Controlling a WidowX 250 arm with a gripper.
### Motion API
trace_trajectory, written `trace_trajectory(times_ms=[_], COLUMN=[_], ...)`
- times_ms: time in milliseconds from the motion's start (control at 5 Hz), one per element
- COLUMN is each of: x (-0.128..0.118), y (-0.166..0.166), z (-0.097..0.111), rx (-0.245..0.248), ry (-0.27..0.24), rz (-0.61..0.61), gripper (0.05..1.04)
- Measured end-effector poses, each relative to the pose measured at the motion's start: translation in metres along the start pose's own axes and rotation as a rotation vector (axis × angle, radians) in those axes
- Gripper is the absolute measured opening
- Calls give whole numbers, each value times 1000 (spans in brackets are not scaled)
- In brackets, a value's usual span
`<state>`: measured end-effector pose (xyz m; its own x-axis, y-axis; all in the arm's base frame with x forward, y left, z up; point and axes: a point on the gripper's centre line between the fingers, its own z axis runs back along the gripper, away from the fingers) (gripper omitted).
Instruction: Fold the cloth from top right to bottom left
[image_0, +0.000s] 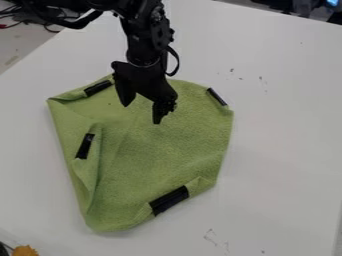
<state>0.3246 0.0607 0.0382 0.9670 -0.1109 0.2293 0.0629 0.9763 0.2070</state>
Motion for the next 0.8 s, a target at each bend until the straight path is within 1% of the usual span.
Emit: trace_trajectory(times_ms=[200, 400, 600, 800], x=[-5, 25, 56, 80], y=[-3, -17, -23, -30], z=[-9, -9, -8, -10], rx=[-7, -8, -5, -30], ry=[35, 14, -33, -62], rz=[-9, -82, -148, -190], gripper=[1001, 1001, 1001, 1001])
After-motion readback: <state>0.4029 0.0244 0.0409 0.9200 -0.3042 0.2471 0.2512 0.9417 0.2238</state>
